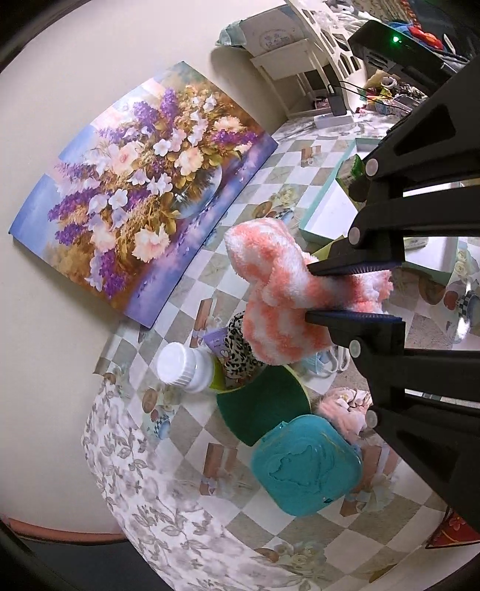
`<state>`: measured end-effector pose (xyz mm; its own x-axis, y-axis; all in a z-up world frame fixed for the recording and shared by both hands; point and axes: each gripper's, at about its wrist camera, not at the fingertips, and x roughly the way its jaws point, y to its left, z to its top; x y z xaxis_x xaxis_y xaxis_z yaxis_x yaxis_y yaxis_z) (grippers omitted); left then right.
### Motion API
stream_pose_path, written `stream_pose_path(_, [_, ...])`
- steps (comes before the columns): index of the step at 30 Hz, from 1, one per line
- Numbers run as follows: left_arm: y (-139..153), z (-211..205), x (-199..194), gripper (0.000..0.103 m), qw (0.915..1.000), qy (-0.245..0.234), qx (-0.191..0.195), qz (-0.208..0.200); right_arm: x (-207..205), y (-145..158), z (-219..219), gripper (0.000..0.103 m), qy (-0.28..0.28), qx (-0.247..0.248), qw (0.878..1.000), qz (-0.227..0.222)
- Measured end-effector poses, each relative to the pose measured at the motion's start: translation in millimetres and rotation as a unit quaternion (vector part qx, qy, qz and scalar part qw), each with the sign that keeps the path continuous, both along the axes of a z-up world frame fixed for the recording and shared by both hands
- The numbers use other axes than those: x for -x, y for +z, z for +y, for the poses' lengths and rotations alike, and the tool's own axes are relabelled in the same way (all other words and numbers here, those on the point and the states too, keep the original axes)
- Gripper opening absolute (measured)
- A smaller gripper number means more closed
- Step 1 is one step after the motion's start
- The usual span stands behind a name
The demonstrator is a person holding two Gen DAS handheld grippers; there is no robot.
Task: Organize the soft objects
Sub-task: 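Lift both items over the white tray and open both tools to release them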
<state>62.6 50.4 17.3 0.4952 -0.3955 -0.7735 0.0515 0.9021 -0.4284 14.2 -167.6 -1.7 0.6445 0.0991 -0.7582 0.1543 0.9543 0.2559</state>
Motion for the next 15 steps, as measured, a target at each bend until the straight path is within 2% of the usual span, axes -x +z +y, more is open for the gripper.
stream_pose_path(6, [1.3,-19.3,3.5,0.018,0.9994,-0.033,-0.006,-0.013,4.8,-5.1,-28.7,0.05,-0.047,-0.01,0.999,0.01])
stream_pose_path(9, [3.1,-35.9,6.9,0.018,0.9981,-0.054,-0.016,-0.025,9.4,-9.6,-47.9,0.05,-0.082,0.002,0.996,0.023])
stream_pose_path(15, [4.7,-71.4,15.2,0.018,0.9937,-0.097,-0.034,-0.045,24.6,-20.5,-94.6,0.05,-0.162,-0.001,0.986,0.048])
